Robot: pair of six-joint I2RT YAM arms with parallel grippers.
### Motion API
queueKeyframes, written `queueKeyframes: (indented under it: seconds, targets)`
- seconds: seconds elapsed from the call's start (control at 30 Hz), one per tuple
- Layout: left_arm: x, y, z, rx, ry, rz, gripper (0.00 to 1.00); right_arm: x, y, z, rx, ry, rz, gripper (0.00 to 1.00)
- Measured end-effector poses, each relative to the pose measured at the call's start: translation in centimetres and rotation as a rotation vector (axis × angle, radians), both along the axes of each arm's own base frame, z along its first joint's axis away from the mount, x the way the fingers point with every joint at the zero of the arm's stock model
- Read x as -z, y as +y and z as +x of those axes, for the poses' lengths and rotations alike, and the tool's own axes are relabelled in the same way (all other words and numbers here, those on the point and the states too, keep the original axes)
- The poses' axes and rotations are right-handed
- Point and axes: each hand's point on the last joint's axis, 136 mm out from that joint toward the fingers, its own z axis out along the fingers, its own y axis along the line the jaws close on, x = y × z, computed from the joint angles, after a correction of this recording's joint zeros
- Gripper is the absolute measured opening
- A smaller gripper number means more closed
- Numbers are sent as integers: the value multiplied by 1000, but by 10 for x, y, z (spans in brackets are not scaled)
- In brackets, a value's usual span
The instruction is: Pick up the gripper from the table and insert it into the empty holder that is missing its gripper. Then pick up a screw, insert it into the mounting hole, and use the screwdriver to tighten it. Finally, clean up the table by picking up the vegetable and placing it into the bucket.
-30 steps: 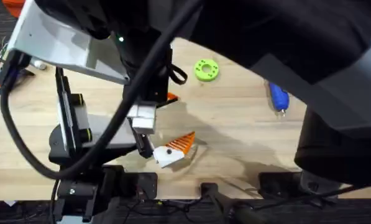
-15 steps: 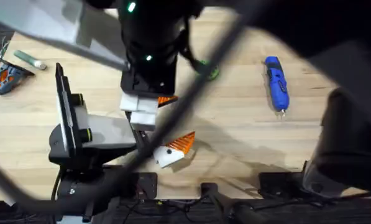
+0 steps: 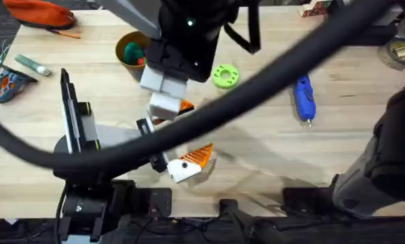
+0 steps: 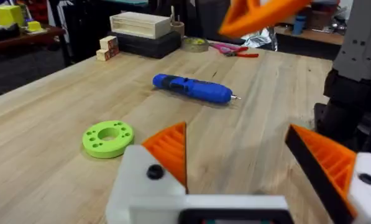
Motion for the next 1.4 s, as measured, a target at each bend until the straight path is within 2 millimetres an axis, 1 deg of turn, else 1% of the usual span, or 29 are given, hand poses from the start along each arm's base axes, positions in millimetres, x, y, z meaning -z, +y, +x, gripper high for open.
queueKeyframes:
  seconds: [0.17, 0.3, 0.43, 0.53, 0.6, 0.7, 0.8, 0.87, 0.97, 1.07, 1.13, 1.27, 1.4]
  targets:
    - [0, 0, 0, 0, 0, 0, 985, -13, -10, 1, 73, -9, 34, 994]
    - [0, 0, 0, 0, 0, 0, 985, -21, -26, 9, 157, -14, 66, 994]
    - [0, 0, 0, 0, 0, 0, 985, -11, -39, 18, 236, -13, 90, 994]
    - [0, 0, 0, 0, 0, 0, 985, 3, -45, 25, 284, -21, 119, 994]
    - [0, 0, 0, 0, 0, 0, 985, 12, -55, 26, 319, -21, 133, 995]
    - [0, 0, 0, 0, 0, 0, 985, 22, -87, 25, 403, -13, 137, 994]
    - [0, 0, 0, 0, 0, 0, 985, 22, -119, 24, 492, -25, 170, 994]
    - [0, 0, 0, 0, 0, 0, 985, 20, -135, 26, 547, -42, 208, 994]
    - [0, 0, 0, 0, 0, 0, 985, 21, -163, 27, 662, -60, 258, 994]
    - [0, 0, 0, 0, 0, 0, 985, 27, -193, 28, 792, -55, 272, 994]
    - [0, 0, 0, 0, 0, 0, 985, 34, -213, 28, 884, -43, 249, 994]
    - [0, 0, 0, 0, 0, 0, 985, 42, -246, 31, 1034, -24, 212, 994]
    - [0, 0, 0, 0, 0, 0, 985, 42, -265, 37, 1127, -32, 218, 993]
